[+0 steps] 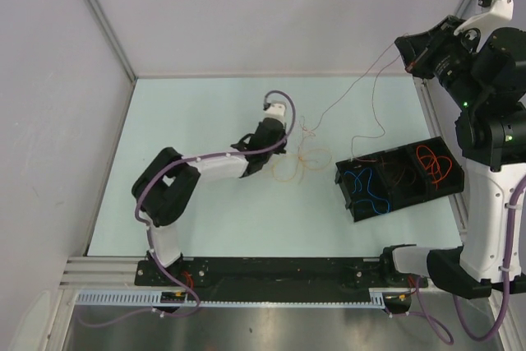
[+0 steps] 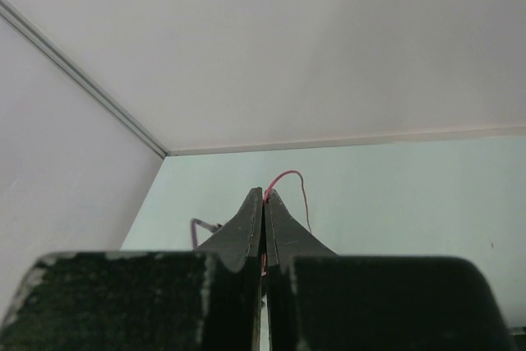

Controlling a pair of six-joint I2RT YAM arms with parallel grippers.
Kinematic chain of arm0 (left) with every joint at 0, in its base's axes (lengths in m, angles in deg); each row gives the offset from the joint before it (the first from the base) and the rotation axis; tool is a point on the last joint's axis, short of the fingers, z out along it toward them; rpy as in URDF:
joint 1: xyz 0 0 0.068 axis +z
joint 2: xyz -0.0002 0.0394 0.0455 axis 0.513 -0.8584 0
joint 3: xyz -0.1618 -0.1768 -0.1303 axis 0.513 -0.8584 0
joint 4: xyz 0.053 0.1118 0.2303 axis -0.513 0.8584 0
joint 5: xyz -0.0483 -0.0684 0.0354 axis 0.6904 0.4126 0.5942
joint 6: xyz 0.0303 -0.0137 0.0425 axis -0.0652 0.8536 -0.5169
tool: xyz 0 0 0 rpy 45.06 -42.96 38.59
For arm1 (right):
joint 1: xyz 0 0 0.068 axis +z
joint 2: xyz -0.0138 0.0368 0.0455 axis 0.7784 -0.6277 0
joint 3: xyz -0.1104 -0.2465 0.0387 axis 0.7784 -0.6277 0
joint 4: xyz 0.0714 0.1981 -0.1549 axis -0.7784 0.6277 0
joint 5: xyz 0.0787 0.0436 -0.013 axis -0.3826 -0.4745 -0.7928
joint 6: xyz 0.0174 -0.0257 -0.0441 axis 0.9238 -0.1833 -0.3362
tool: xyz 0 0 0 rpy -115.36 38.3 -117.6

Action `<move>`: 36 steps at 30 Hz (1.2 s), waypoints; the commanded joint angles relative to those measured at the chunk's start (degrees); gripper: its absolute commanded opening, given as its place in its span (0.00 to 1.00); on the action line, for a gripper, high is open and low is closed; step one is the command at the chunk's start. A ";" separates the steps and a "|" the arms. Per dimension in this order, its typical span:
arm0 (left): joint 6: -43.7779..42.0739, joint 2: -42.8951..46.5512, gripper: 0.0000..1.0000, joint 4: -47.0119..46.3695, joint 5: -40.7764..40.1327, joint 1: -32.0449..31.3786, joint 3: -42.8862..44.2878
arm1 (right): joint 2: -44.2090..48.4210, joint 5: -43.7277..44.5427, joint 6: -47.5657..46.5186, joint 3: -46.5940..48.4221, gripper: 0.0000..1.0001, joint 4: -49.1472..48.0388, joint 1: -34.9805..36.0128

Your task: Untangle the cables

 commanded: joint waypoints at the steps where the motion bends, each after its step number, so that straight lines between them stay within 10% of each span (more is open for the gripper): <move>1: 1.69 6.10 0.00 2.44 -0.90 7.97 -1.70 | 1.78 -2.91 0.91 -0.82 0.00 -2.14 -2.03; 9: -0.75 10.49 0.05 -0.42 5.66 15.03 -6.97 | 2.30 -5.37 1.96 -2.32 0.00 -2.67 -4.41; 10: -3.29 11.80 0.40 -2.98 9.25 14.76 -9.77 | 2.30 -5.90 2.05 -2.50 0.00 -2.76 -4.41; 13: -6.72 12.34 0.84 -7.66 16.49 11.79 -11.99 | 2.31 -6.34 2.67 -3.29 0.00 -3.37 -4.67; 36: -10.44 -6.10 0.88 -10.04 25.21 1.93 2.93 | 2.48 -9.33 3.11 -6.27 0.00 -4.87 -5.55</move>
